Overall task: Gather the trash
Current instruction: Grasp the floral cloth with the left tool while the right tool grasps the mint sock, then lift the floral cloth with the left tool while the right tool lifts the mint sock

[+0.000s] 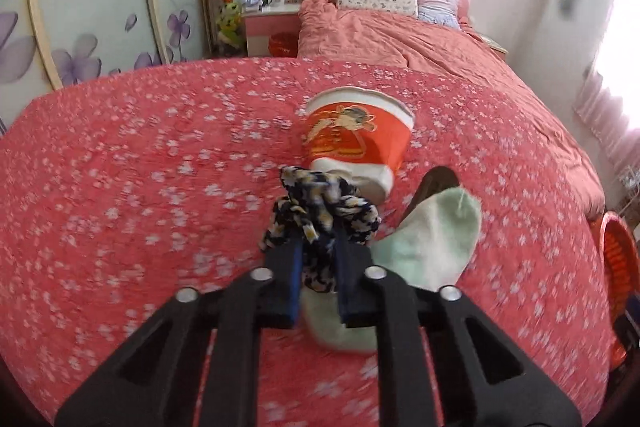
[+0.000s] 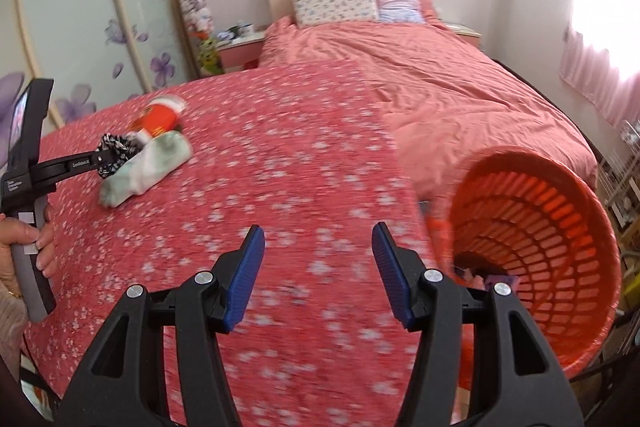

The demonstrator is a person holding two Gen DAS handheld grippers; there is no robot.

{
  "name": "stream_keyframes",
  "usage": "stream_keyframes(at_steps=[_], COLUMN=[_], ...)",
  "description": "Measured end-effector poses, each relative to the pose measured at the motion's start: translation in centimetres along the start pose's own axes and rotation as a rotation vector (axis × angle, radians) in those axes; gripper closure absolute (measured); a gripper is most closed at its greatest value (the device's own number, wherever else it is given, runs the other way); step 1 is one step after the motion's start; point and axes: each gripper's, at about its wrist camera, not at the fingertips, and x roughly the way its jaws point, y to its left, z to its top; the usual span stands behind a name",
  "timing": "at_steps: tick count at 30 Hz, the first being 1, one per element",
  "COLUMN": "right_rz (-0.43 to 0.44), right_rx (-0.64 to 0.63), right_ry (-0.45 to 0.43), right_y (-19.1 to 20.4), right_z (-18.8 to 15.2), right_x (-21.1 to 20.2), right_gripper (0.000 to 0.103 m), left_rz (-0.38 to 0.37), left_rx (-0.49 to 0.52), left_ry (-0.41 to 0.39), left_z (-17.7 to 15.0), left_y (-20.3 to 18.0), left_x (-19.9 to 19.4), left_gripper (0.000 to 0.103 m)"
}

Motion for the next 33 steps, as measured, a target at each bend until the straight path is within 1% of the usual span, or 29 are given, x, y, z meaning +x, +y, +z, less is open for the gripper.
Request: stream_keyframes(at_steps=[3, 7, 9, 11, 13, 16, 18, 19, 20, 21, 22, 23, 25, 29, 32, 33], right_rz=[0.039, 0.114, 0.15, 0.181, 0.192, 0.189, 0.166, 0.157, 0.149, 0.142, 0.142, 0.154, 0.154, 0.117, 0.091, 0.079], right_rx=[-0.035, -0.088, -0.11, -0.123, -0.123, -0.113, -0.118, -0.122, -0.127, -0.128, -0.125, -0.112, -0.097, -0.071, -0.05, -0.049], right_ry=[0.013, 0.025, 0.033, 0.039, 0.048, 0.085, 0.118, 0.13, 0.14, 0.133, 0.13, 0.13, 0.123, 0.116, 0.111, 0.107], right_y=[2.9, 7.8, 10.2, 12.7, 14.6, 16.6, 17.7, 17.8, 18.0, 17.8, 17.5, 17.0, 15.8, 13.1, 10.9, 10.4], right_z=[0.4, 1.1, 1.6, 2.3, 2.9, 3.7, 3.9, 3.7, 3.5, 3.3, 3.2, 3.1, 2.8, 2.1, 1.9, 1.7], right_x=[1.0, 2.6, 3.4, 4.5, 5.6, 7.7, 9.3, 9.6, 9.9, 9.9, 9.6, 9.3, 8.6, 7.5, 6.7, 6.5], right_gripper=[0.047, 0.047, 0.048, 0.052, 0.055, 0.058, 0.065, 0.077, 0.087, 0.09, 0.095, 0.098, 0.098, 0.098, 0.098, 0.098], left_rz=[0.001, 0.028, 0.034, 0.036, 0.03, 0.011, -0.004, -0.009, -0.008, -0.008, -0.013, -0.016, -0.023, -0.036, -0.054, -0.062], left_rx=[-0.006, -0.023, -0.029, -0.032, -0.038, -0.055, -0.065, -0.066, -0.064, -0.064, -0.065, -0.066, -0.077, -0.082, -0.068, -0.056], left_ry=[-0.004, -0.004, 0.0, 0.01, 0.02, 0.035, 0.041, 0.042, 0.043, 0.044, 0.044, 0.045, 0.047, 0.048, 0.054, 0.052], left_z=[-0.9, -2.1, -2.6, -3.3, -4.0, -4.6, -4.7, -4.8, -4.8, -4.8, -4.8, -4.6, -4.4, -4.2, -4.2, -4.2], left_y=[1.7, 4.9, 6.2, 7.3, 8.1, 8.9, 9.0, 9.0, 8.9, 8.8, 8.8, 8.6, 8.6, 8.2, 7.5, 7.0], left_x=[-1.1, -2.5, -2.8, -3.1, -3.1, -2.9, -2.7, -2.7, -2.6, -2.6, -2.5, -2.4, -2.2, -2.0, -1.9, -1.9], left_gripper=[0.094, 0.095, 0.095, 0.095, 0.095, 0.094, 0.091, 0.091, 0.089, 0.088, 0.087, 0.084, 0.083, 0.083, 0.089, 0.092])
